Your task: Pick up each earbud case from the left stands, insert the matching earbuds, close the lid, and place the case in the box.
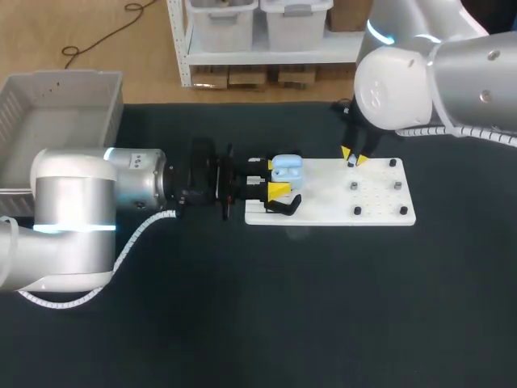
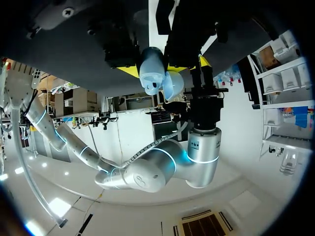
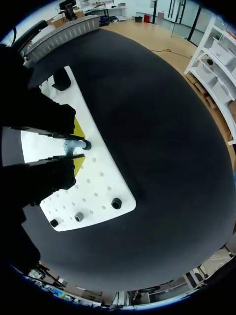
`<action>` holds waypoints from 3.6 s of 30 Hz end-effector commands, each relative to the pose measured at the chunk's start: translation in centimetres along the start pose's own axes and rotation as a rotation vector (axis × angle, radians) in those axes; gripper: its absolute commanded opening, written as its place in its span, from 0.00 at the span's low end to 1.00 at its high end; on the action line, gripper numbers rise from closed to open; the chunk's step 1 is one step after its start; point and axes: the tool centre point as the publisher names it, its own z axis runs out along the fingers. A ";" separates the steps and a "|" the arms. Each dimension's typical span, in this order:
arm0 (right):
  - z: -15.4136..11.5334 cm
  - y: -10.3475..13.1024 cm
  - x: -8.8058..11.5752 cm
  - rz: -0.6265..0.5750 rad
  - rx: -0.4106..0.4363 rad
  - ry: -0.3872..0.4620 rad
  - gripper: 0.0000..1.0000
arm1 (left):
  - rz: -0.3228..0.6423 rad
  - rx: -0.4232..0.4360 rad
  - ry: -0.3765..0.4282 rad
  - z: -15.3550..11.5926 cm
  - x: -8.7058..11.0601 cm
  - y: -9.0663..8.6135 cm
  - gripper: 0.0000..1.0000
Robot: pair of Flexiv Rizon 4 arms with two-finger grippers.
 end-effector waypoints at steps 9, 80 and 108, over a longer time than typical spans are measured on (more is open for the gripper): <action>-0.1 -0.1 0.1 -0.001 0.000 0.004 0.00 | 0.002 -0.004 -0.013 0.0 0.5 -0.1 0.00; -19.0 2.9 17.7 -0.601 0.071 0.223 0.00 | 0.002 -0.004 -0.013 0.0 0.5 -0.1 0.00; -16.2 4.9 20.6 -0.930 0.138 0.158 0.00 | 0.002 -0.004 -0.013 0.0 0.5 -0.1 0.00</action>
